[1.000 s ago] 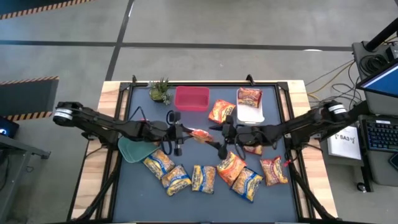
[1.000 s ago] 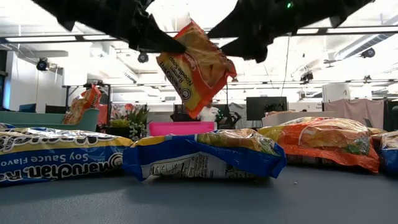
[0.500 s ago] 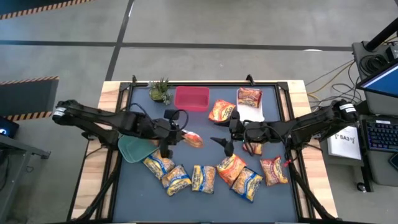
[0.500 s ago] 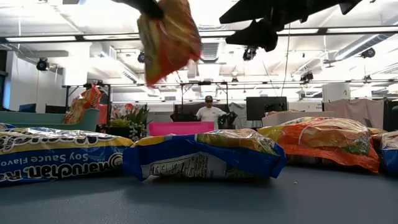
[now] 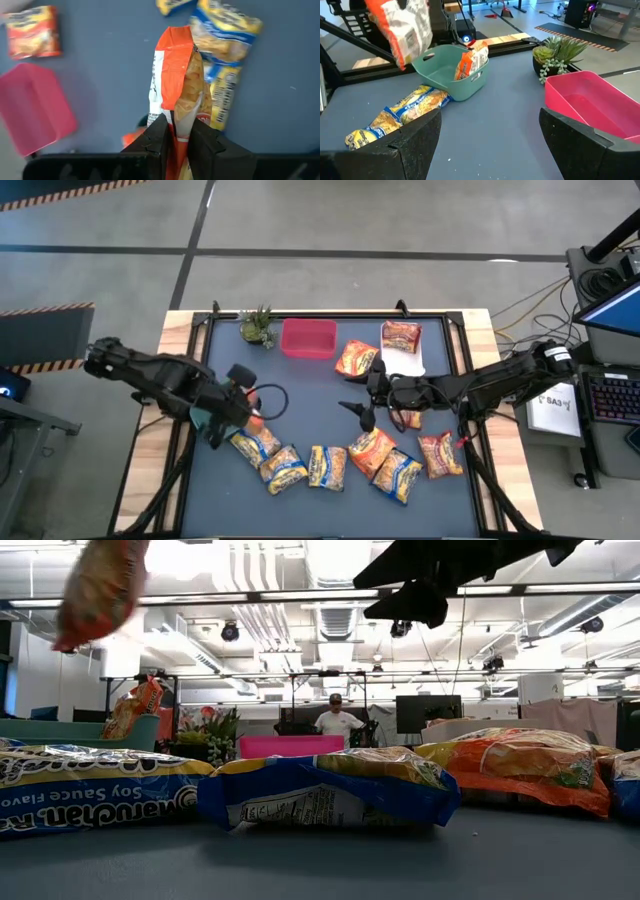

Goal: Sort Maruchan noodles
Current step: Put the orange noodle pack into the green bin

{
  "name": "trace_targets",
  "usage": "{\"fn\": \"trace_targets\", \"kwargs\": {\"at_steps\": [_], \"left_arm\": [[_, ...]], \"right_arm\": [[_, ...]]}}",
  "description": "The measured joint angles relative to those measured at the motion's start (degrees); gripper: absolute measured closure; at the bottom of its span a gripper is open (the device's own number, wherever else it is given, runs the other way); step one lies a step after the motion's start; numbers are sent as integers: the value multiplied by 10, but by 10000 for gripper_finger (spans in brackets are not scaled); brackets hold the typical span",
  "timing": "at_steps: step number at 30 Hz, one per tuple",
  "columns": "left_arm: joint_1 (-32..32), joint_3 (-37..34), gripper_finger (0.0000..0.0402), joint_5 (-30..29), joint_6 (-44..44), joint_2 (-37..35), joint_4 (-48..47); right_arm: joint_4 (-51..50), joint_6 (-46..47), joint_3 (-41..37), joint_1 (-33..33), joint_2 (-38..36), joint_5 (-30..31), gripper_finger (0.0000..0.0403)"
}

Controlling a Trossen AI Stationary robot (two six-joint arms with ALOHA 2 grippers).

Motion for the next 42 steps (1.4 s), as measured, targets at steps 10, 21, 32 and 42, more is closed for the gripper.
{"fn": "trace_targets", "kwargs": {"at_steps": [10,21,32,42], "left_arm": [[1,-76,365,-4,14,-23,-34],[1,-237,365,-53,77,-85,25],[3,-314,365,-77,104,-94,81],[14,-322,365,-77,98,-97,100]], "right_arm": [[4,9,0,0,13,0,78],[9,10,0,-7,22,0,78],[20,14,0,-9,22,1,78],[17,14,0,-9,22,0,78]]}}
